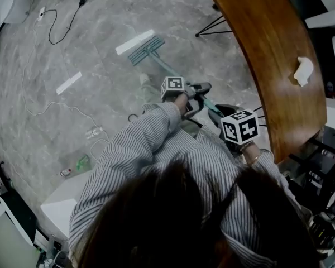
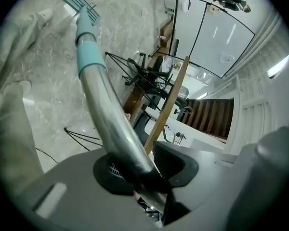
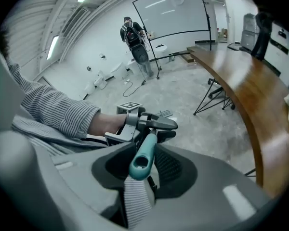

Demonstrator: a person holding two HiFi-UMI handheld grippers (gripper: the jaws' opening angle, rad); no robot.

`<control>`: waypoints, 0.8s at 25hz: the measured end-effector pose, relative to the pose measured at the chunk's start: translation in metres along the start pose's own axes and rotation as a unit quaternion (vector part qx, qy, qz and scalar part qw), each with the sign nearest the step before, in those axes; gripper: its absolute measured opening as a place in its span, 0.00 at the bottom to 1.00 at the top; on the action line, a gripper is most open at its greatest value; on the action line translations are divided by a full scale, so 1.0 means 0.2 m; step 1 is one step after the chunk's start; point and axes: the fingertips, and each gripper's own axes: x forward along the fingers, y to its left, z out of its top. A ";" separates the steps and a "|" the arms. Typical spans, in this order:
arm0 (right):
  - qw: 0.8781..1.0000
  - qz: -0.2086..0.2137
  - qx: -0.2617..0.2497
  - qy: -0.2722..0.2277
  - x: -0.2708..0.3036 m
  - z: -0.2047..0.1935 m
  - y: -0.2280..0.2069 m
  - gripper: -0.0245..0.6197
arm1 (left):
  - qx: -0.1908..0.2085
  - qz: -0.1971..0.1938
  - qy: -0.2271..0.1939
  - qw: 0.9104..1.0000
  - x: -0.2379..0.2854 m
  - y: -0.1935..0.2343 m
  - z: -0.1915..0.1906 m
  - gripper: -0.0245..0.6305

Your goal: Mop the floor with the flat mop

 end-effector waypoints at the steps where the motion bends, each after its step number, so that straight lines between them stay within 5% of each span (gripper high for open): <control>1: 1.000 0.000 0.005 -0.003 -0.05 -0.01 0.00 0.23 | -0.005 -0.006 0.009 1.000 0.01 -0.02 -0.05 0.22; 10: 0.999 -0.017 0.029 -0.008 -0.25 -0.20 0.15 0.23 | -0.028 -0.011 0.104 0.994 0.00 0.00 -0.44 0.22; 20: 1.000 -0.017 0.013 0.006 -0.19 -0.31 0.20 0.23 | -0.005 0.007 0.103 0.995 -0.06 0.09 -0.49 0.25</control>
